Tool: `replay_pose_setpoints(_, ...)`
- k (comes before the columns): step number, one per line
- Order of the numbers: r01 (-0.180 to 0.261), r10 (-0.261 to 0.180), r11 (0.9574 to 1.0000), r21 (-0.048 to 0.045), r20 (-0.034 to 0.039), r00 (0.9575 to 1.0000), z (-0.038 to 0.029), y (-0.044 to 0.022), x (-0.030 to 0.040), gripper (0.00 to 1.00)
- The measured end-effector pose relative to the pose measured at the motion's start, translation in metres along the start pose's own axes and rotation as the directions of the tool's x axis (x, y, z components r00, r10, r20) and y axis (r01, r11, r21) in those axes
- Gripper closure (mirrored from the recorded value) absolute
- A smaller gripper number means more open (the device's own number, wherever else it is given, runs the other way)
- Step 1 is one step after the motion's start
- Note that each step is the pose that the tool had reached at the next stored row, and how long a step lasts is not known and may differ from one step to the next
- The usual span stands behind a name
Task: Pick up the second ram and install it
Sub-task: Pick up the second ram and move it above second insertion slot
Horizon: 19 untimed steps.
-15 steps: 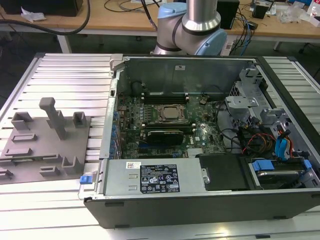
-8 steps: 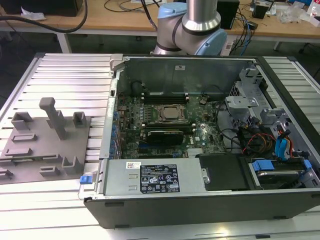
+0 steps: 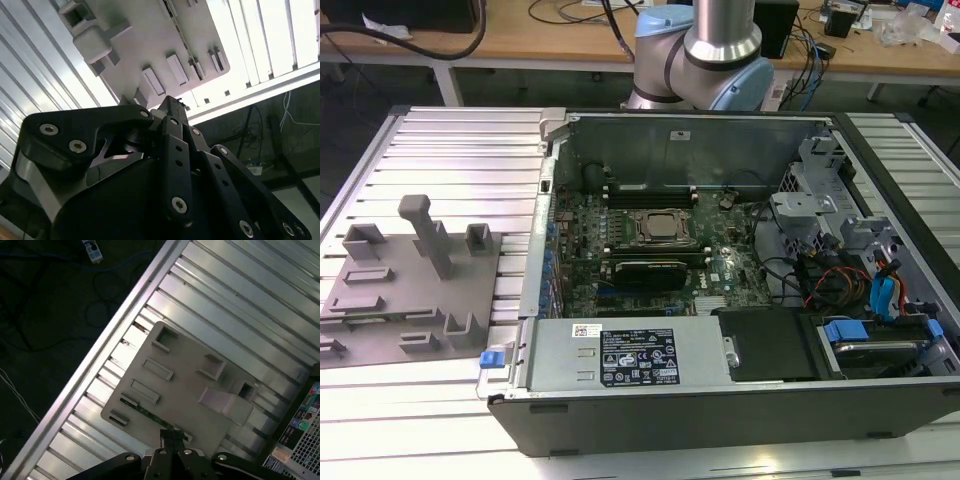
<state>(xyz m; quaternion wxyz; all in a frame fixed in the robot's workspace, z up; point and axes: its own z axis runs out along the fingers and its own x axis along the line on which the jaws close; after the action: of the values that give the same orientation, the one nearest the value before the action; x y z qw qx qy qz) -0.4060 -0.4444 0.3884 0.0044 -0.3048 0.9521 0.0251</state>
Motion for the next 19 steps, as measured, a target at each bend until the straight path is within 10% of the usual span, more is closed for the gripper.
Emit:
replay_pose_setpoints(10, 0.151, -0.151, 0.9885, -0.0041, -0.0066, 0.9884, 0.0, 0.0, 0.0, 0.89)
replay_pose_setpoints(19, 0.285, -0.285, 0.9586, -0.0086, -0.0119, 0.9585, 0.0, 0.0, 0.0, 0.89)
